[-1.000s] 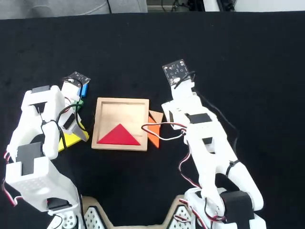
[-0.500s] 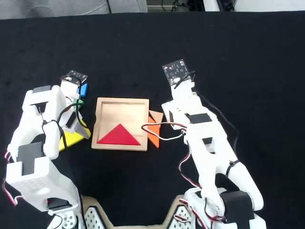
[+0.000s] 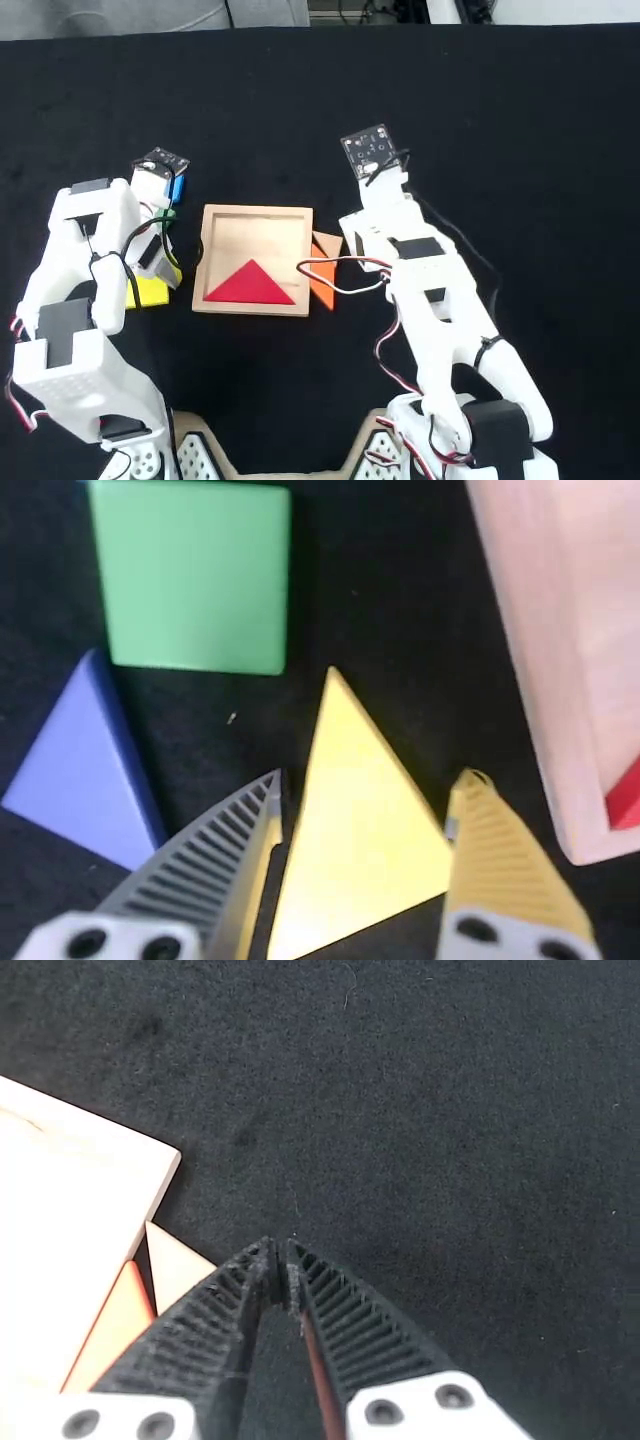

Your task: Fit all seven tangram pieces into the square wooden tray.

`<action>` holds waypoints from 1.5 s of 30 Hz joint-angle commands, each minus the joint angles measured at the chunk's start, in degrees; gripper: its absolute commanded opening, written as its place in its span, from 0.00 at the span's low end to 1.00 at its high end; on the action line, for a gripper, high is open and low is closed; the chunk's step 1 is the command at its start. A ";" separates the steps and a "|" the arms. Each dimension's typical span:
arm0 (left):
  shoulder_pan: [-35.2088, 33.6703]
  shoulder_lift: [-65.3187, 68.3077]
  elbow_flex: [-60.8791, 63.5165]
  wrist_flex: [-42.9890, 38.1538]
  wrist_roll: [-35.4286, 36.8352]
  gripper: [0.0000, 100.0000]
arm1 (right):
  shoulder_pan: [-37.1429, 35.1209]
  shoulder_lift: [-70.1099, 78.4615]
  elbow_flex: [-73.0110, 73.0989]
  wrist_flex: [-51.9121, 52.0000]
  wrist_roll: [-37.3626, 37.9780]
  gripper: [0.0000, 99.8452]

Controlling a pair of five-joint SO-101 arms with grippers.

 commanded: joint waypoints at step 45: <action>-2.51 -10.37 15.87 -7.38 -25.14 0.38 | 0.09 0.04 -0.31 -1.05 0.53 0.02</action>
